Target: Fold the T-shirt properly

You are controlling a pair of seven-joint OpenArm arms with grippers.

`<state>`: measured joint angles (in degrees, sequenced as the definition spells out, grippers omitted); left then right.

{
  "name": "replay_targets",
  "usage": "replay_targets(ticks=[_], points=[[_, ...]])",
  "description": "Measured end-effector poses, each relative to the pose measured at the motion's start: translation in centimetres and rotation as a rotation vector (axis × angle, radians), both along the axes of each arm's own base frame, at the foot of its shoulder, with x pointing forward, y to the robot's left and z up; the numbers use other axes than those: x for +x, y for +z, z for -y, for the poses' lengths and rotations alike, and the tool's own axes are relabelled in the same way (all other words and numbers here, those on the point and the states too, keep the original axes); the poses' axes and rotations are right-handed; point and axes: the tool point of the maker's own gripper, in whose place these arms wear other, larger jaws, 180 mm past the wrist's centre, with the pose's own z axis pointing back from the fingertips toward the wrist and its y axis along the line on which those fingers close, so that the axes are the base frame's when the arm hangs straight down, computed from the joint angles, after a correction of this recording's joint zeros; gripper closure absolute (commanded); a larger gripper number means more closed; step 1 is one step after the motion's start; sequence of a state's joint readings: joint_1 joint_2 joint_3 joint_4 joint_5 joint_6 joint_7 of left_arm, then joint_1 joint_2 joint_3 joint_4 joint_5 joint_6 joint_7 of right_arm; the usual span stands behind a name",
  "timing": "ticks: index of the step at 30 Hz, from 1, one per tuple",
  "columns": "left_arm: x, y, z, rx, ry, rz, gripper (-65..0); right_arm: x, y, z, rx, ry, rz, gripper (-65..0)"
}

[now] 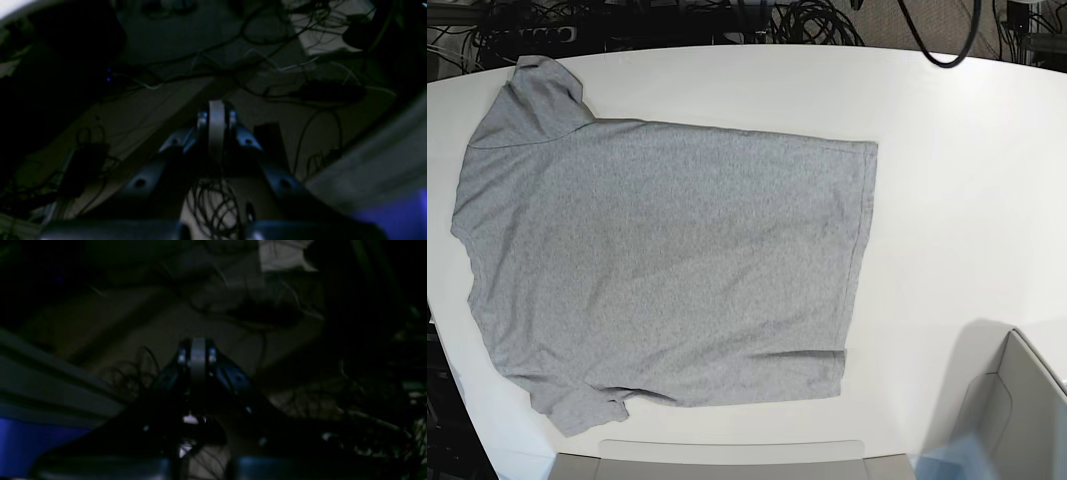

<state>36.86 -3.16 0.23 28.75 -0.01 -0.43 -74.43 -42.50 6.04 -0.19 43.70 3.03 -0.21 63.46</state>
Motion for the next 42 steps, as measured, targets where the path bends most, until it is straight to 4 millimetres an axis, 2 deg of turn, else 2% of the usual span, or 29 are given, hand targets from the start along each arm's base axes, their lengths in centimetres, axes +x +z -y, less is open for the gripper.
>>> replay_targets(ticks=[3, 6, 9, 11, 13, 16, 20, 22, 24, 30, 34, 39, 42], points=[[0.8, 2.7, -0.1, 0.009, -0.009, 0.086, -0.4, 1.0, 4.3, -0.4, 0.031, -0.004, 0.111, -0.6], [2.4, 5.9, 0.0, 0.014, -0.021, 0.202, -0.4, 2.1, 8.0, 1.4, 0.038, -0.08, 0.183, -0.6], [3.4, 8.2, 0.0, 0.019, -0.027, 0.276, -0.4, 2.6, 10.1, 3.0, 0.072, -0.162, 0.179, -0.6], [3.3, 8.9, 0.0, 0.021, -0.03, 0.287, -0.7, 3.4, 11.3, 3.8, 0.115, -0.217, 0.172, -0.6], [3.6, 9.6, 0.0, 0.023, -0.032, 0.309, -2.7, 4.5, 13.2, 4.6, 0.151, -0.226, 0.193, -0.7], [5.2, 11.2, 0.1, 0.026, -0.036, 0.38, -9.0, 5.5, 15.2, 6.3, 0.208, -0.246, 0.162, -3.0], [7.2, 12.9, 0.1, 0.027, -0.038, 0.458, -15.5, 5.8, 15.9, 7.7, 0.292, -0.272, 0.049, -18.7], [7.2, 13.2, 0.0, 0.029, -0.037, 0.437, -15.5, 6.0, 15.6, 9.9, 0.318, -0.363, 0.027, -25.6], [7.5, 13.3, -0.1, 0.031, -0.033, 0.422, -15.5, 6.3, 15.4, 11.6, 0.301, -0.398, 0.013, -28.5], [8.6, 12.6, -0.2, 0.028, -0.024, 0.379, -15.5, 7.1, 14.9, 16.3, 0.303, -0.517, -0.045, -28.7], [8.4, 12.5, -0.1, 0.026, -0.025, 0.374, -15.5, 8.2, 13.8, 17.8, 0.341, -0.516, -0.1, -28.7], [8.5, 12.5, -0.1, 0.025, -0.025, 0.374, -15.5, 11.3, 13.9, 18.8, 0.438, -0.488, -0.068, -28.6], [8.5, 12.5, -0.1, 0.025, -0.025, 0.374, -15.5, 11.9, 13.1, 20.4, 0.427, -0.519, -0.105, -28.6]])
